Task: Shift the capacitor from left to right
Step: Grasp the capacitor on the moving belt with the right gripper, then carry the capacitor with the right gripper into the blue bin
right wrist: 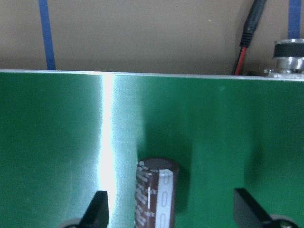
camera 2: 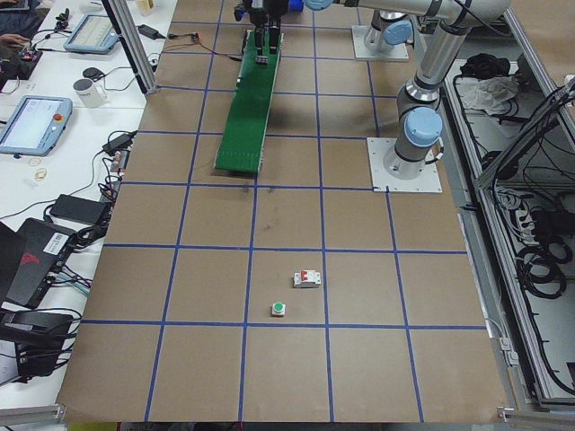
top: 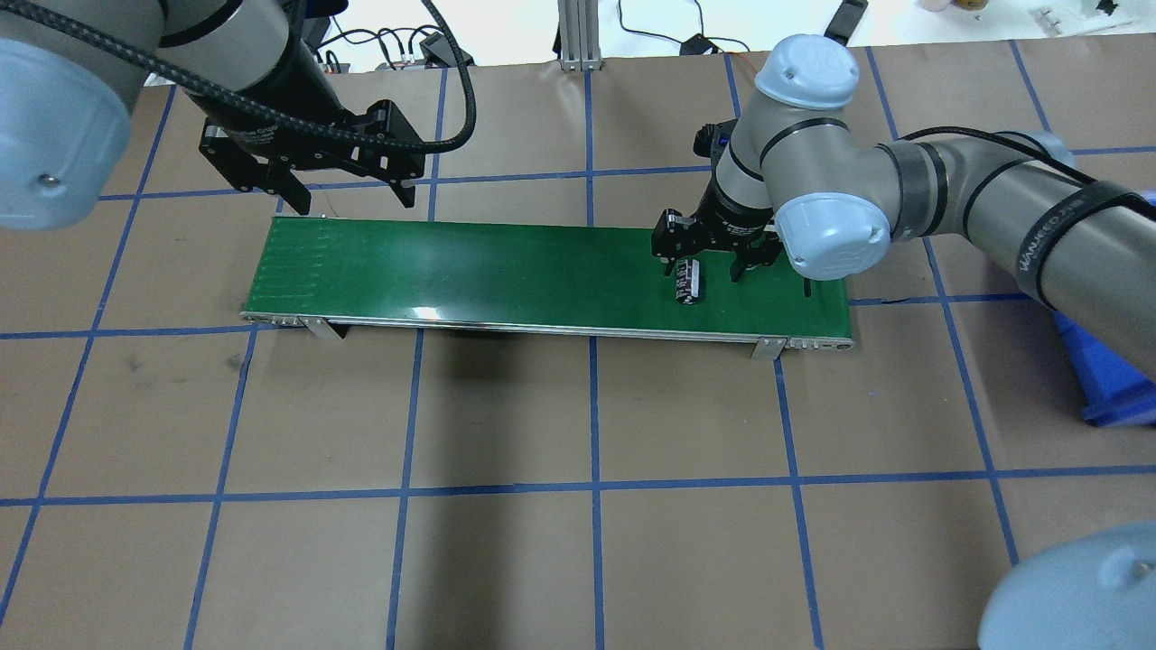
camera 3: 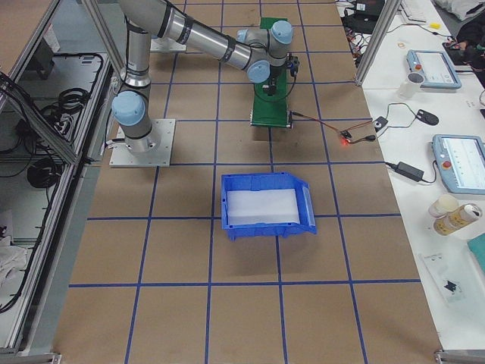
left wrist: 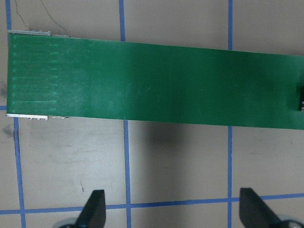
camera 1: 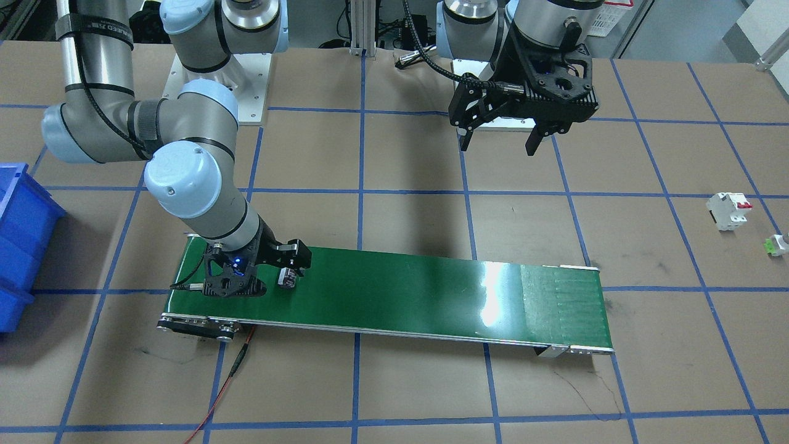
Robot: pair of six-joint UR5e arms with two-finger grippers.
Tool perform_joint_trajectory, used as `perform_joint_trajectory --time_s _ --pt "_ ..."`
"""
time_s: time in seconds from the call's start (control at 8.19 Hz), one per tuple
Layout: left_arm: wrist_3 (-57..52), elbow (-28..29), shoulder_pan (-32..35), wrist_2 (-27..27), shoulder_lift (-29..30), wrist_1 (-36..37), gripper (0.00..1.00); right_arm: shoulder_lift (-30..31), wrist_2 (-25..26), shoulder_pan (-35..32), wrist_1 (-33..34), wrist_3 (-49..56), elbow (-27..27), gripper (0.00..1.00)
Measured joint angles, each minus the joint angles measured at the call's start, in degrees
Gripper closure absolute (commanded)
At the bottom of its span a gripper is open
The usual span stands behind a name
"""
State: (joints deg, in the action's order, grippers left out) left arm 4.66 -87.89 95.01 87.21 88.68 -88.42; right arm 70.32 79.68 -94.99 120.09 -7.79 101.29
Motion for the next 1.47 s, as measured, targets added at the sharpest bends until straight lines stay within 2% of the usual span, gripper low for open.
perform_joint_trajectory --time_s 0.37,0.49,0.61,0.73,0.85,1.1,1.47 --pt "0.0 0.0 0.0 0.0 0.0 0.0 0.00 -1.1 2.7 0.1 0.1 2.2 -0.3 0.12" --pt "0.0 0.0 0.0 0.0 -0.1 0.0 0.00 -1.2 4.6 0.4 0.1 4.6 -0.4 0.18" --pt "0.0 0.0 0.0 0.0 -0.2 0.0 0.00 -1.2 6.6 0.5 0.1 6.3 -0.4 0.33" --pt "0.0 0.0 0.0 0.0 -0.3 0.0 0.00 -1.2 9.0 0.6 0.0 7.4 -0.5 0.43" --pt "0.0 0.0 0.0 0.0 -0.3 0.0 0.00 -1.2 10.7 0.7 -0.3 8.0 -0.5 0.47" --pt "0.0 0.0 0.0 0.0 -0.3 0.0 0.00 -1.2 11.9 1.4 -2.3 9.1 -0.5 0.66" --pt "0.0 0.0 0.0 0.0 -0.4 0.0 0.00 -0.6 12.1 4.9 -4.4 13.3 -1.3 0.80"
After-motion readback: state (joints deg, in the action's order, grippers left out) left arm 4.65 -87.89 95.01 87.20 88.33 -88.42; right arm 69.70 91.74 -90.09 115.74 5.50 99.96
